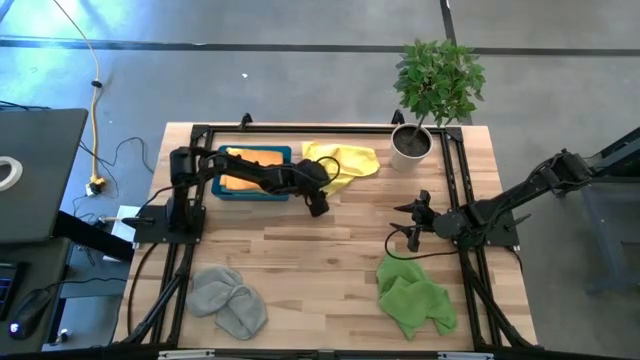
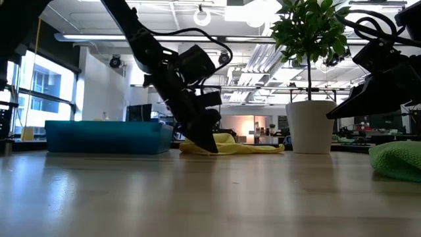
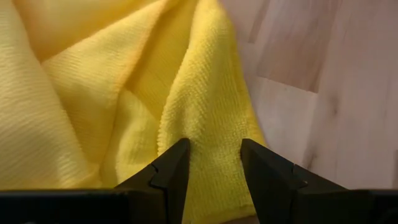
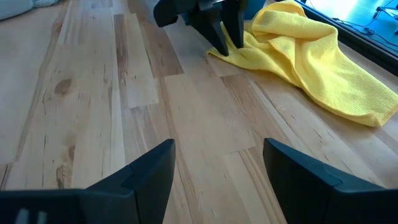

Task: Fold microfiber towels
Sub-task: Fold the yellow microfiber cloth

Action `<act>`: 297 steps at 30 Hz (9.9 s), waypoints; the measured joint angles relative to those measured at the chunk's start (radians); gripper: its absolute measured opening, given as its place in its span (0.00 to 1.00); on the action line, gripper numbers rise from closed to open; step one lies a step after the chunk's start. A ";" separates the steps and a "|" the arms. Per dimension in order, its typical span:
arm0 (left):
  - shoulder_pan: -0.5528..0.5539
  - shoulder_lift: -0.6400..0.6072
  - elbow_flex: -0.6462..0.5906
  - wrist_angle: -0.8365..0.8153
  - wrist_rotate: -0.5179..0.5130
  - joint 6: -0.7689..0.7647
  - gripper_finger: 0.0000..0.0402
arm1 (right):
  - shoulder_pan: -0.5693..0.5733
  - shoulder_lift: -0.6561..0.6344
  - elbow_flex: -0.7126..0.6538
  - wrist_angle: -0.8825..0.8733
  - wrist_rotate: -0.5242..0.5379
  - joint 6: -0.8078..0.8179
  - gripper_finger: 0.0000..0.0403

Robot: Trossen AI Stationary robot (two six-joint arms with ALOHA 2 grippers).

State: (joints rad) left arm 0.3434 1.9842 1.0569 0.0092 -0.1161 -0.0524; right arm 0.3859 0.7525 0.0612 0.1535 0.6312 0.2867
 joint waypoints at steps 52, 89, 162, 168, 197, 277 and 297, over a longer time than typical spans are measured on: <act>-0.538 -0.181 -0.003 -0.209 0.133 -0.113 0.34 | 0.000 0.000 0.000 0.000 -0.096 0.000 0.59; -0.525 -0.092 -0.029 -0.220 0.123 -0.154 0.34 | -0.001 0.001 0.026 0.465 0.183 -0.156 0.59; -0.534 -0.090 -0.030 -0.244 0.119 -0.208 0.34 | -0.005 1.116 0.667 0.291 -0.167 -0.104 0.10; -0.534 -0.090 -0.030 -0.244 0.119 -0.209 0.34 | -0.005 1.114 0.667 0.292 -0.143 -0.081 0.02; -0.550 -0.090 -0.031 -0.241 0.116 -0.235 0.34 | -0.304 0.811 0.666 -0.239 0.246 0.187 0.00; -0.349 -0.096 0.184 -0.583 0.009 0.100 0.34 | 0.102 0.817 0.878 -0.681 -0.296 0.560 0.21; -0.518 -0.103 0.040 -0.561 0.029 -0.186 0.34 | -0.063 1.032 0.819 -0.092 -0.044 0.156 0.42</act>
State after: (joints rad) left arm -0.1742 1.8809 1.0968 -0.5521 -0.0872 -0.2384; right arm 0.3229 1.7846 0.8803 0.0611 0.5871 0.4423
